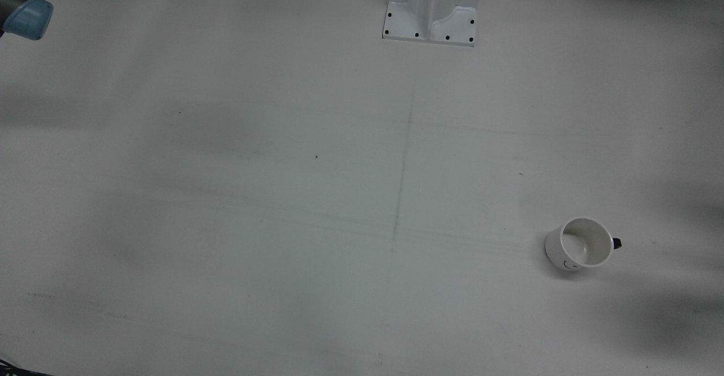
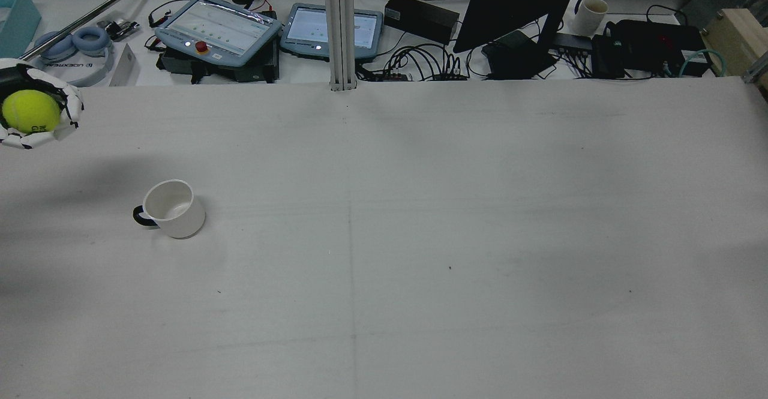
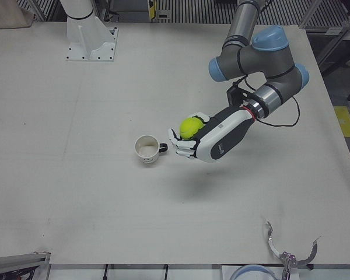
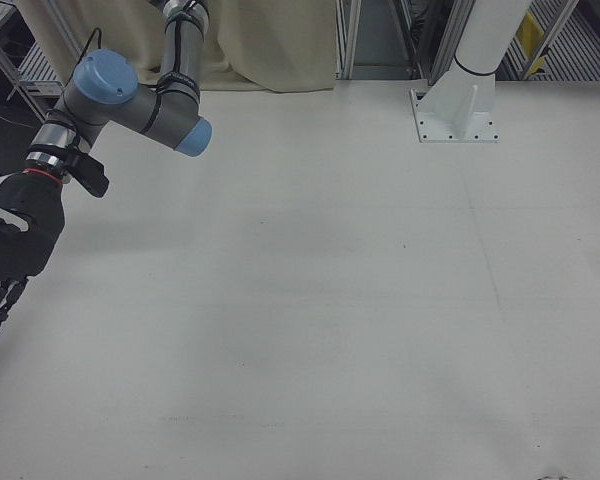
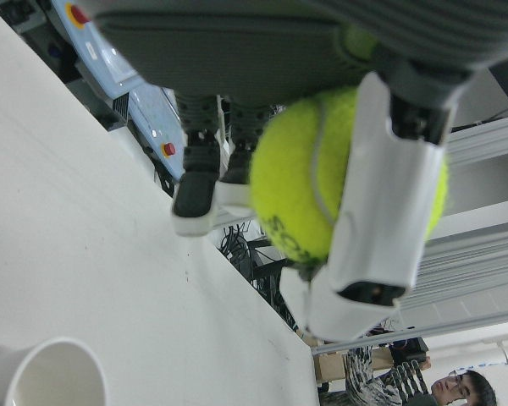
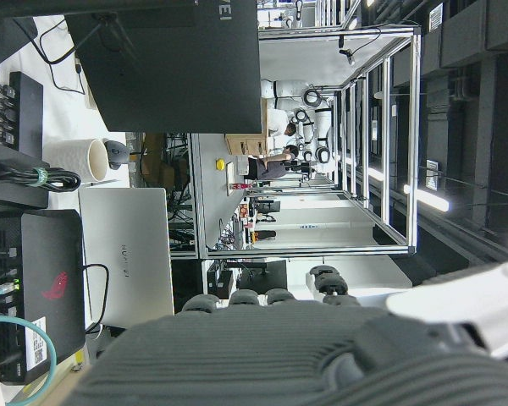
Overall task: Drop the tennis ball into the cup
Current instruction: 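Lower the left hand holding the tennis ball toward the white mug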
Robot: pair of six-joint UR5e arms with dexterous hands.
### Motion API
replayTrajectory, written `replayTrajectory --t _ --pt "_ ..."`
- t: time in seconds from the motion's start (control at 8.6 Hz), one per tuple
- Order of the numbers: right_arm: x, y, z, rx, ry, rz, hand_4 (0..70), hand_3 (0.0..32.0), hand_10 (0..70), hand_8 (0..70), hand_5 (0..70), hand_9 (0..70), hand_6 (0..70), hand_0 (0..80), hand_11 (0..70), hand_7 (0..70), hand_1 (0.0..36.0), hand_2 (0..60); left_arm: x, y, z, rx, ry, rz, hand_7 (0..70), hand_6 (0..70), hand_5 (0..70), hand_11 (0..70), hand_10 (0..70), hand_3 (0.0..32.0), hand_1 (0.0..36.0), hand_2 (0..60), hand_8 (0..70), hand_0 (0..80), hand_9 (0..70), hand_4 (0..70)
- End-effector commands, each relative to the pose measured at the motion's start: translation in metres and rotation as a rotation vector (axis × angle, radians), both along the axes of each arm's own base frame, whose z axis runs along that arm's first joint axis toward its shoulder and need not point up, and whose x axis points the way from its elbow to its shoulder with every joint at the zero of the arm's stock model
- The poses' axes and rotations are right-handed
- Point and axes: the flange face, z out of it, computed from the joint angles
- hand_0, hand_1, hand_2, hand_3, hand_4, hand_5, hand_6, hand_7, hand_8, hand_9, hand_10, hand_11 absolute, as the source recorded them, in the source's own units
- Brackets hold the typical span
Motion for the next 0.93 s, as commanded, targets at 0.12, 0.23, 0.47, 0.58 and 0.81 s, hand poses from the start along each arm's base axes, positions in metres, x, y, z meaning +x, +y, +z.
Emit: replayTrajectory --t 0.12,0.23,0.47,0.58,0.81 --pt "0.0 0.0 0.0 0.0 0.0 0.0 0.0 0.0 0.0 0.0 0.0 0.0 0.0 0.0 0.0 0.0 0.0 0.0 0.098 0.025 -0.035 -0.005 -0.007 0.158 70.0 70.0 32.1 62.6 42.2 0.0 36.0 60.0 57.0 80.0 70.0 54.3" --pt "0.0 0.0 0.001 -0.001 -0.001 0.0 0.0 0.0 0.0 0.0 0.0 0.0 0.0 0.0 0.0 0.0 0.0 0.0 0.114 0.03 -0.031 -0.004 -0.014 0.175 70.0 70.0 31.0 62.1 41.9 0.0 36.0 60.0 56.9 80.0 70.0 53.0" --pt "0.0 0.0 0.0 0.0 0.0 0.0 0.0 0.0 0.0 0.0 0.0 0.0 0.0 0.0 0.0 0.0 0.0 0.0 0.123 0.013 -0.026 -0.014 -0.026 0.17 70.0 70.0 32.4 62.0 41.8 0.0 36.0 60.0 56.9 80.0 70.0 52.9" --pt "0.0 0.0 0.001 -0.001 0.0 0.0 0.0 0.0 0.0 0.0 0.0 0.0 0.0 0.0 0.0 0.0 0.0 0.0 0.126 0.007 -0.025 -0.019 -0.028 0.17 70.0 70.0 30.7 61.7 41.6 0.0 36.0 60.0 56.7 80.0 70.0 52.4" --pt "0.0 0.0 0.0 0.0 0.0 0.0 0.0 0.0 0.0 0.0 0.0 0.0 0.0 0.0 0.0 0.0 0.0 0.0 0.127 0.006 -0.02 -0.014 -0.025 0.171 70.0 70.0 29.1 54.3 36.3 0.0 36.0 60.0 53.5 80.0 70.0 48.8"
